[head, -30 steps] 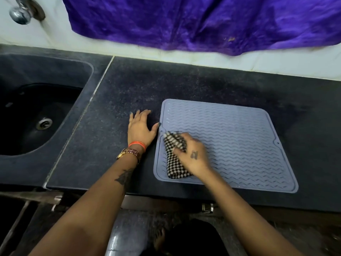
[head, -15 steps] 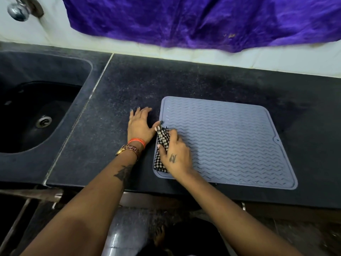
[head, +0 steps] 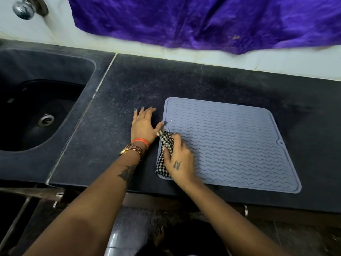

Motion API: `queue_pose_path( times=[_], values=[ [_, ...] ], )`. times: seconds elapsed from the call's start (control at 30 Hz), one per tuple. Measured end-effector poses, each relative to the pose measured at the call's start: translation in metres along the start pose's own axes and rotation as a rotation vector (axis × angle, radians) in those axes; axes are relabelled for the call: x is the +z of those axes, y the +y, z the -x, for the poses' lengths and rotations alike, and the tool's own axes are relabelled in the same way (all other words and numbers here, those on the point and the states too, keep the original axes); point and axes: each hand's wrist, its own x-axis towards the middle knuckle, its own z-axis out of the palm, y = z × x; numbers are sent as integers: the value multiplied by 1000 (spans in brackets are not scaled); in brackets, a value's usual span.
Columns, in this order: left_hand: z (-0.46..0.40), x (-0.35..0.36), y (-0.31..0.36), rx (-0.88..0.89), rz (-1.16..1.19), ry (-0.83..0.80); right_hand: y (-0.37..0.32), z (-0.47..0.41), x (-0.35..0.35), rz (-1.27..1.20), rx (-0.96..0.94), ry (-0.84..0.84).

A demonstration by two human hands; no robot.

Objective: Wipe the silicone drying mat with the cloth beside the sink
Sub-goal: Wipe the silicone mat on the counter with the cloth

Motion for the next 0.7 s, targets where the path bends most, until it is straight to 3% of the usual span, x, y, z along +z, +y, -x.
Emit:
queue_pose_path(
  times=[0.17, 0.3, 0.43, 0.53, 0.7],
  values=[
    [1, -1, 0, 15, -19, 2, 19, -6, -13, 38, -58, -27],
    [1, 0, 0, 16, -29, 16, 45, -9, -34, -26, 103, -105],
    [0, 0, 1, 4, -32, 17, 34, -20, -34, -203, 241, 111],
    [1, -1, 1, 6, -33, 8, 10, -15, -14, -127, 178, 95],
    [1, -1, 0, 11, -17, -12, 3, -5, 1, 212, -71, -2]
  ],
)
